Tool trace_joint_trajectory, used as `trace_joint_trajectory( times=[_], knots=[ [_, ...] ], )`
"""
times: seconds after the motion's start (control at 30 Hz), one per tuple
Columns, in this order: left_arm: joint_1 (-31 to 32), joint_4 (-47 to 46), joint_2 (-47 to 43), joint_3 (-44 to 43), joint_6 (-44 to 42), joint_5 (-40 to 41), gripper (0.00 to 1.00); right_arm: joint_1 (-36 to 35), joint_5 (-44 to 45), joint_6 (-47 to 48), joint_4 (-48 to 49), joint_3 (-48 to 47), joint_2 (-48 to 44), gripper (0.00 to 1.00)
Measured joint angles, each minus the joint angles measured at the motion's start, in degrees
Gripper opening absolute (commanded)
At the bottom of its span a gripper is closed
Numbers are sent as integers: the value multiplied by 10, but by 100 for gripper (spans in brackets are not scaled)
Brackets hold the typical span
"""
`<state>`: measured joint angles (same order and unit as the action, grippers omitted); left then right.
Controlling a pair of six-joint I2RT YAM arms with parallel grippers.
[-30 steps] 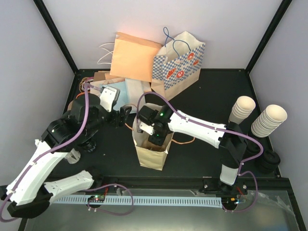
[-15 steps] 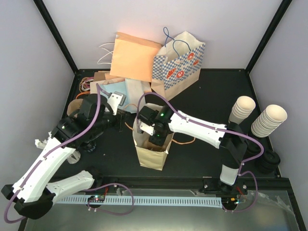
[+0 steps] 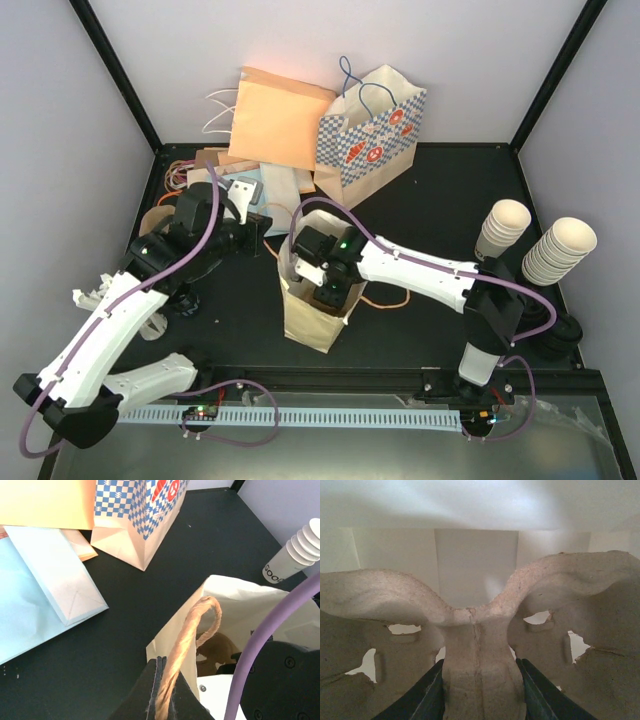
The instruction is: Pack the takeout coffee
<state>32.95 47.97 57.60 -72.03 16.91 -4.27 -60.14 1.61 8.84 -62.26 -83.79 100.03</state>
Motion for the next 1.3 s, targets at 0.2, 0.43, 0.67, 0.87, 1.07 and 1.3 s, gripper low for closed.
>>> trace_joint_trajectory(
  times=[0.2,0.43,0.67,0.87,1.07,1.3],
  knots=[
    [-10,-1,-1,0,0,-1,2,0,3,-3,15,15,1,37],
    [-11,-1,-10,1,0,-3,1,0,5,-4,36,14,13,37],
    [-15,-2,-14,2,-2,-9,2,0,4,-4,45,14,35,37],
    [-15,-5,-14,2,-2,-11,2,0,4,-4,58,20,48,37],
    [-15,-5,-14,2,-3,-12,2,1,4,-4,70,29,53,37],
    [-18,-5,-14,2,-4,-13,2,1,4,-6,83,45,59,37]
  ],
)
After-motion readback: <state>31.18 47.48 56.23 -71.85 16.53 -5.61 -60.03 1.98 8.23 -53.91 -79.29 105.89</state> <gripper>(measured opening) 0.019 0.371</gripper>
